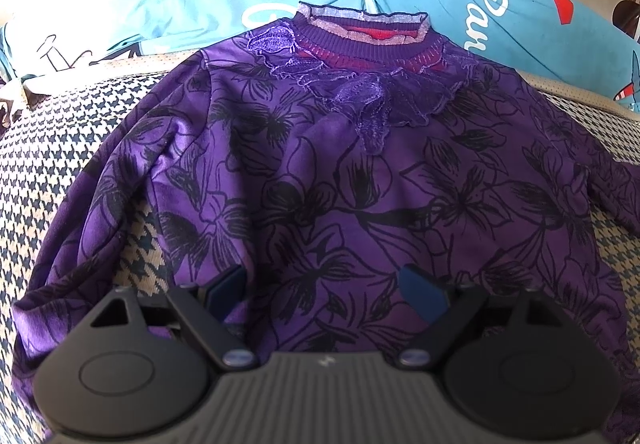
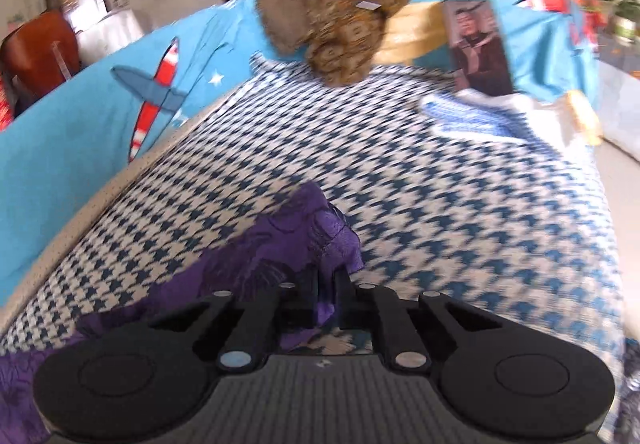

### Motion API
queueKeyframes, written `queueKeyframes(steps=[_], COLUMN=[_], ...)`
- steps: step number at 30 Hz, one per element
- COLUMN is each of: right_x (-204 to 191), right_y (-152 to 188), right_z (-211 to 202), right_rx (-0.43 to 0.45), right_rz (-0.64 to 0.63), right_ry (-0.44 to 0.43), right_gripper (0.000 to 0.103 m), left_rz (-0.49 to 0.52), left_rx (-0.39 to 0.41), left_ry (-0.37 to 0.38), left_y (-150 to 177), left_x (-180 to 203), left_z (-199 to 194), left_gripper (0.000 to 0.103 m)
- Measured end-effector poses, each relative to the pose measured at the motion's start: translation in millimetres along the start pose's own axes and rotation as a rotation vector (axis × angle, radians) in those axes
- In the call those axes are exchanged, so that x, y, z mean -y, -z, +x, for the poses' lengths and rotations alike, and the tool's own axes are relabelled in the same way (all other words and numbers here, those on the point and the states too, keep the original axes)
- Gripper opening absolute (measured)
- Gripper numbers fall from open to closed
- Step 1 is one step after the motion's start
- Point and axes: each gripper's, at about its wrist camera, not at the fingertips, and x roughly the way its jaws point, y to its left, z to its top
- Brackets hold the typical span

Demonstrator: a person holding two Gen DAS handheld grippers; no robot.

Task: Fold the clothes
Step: 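Pull the sleeve straight along the seat and open the right tool, then grasp the sleeve near the shoulder with the right tool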

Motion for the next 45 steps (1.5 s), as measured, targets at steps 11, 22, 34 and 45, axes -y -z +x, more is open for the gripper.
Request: queueKeyframes(steps=[11,22,34,45], right_x=[43,-14,-61,-119], right_y=[5,51,74,93], right_z=[-40,-109,-96,-86], right_rx=[-0.111,-0.204,-0.351,-0.363], right_rz=[0.090,-0.226,-0.251,-0.290], right_ry=[0.090,-0.372,-0.621,-0.686], right_gripper=[0.012,0.021,0.023,0.032], left_rz=[0.016,0.057,-0.001,-0.034], left_rx=[0.015,0.103,0.048,0.005], left_ry=[0.006,0.021,-0.011,0.012], left_y=[1,30,45,48], left_x=[-2,-8,-25,-31], left_z=[-5,-30,-29,-23], left_gripper=[0.088,0.092,0.093,0.096])
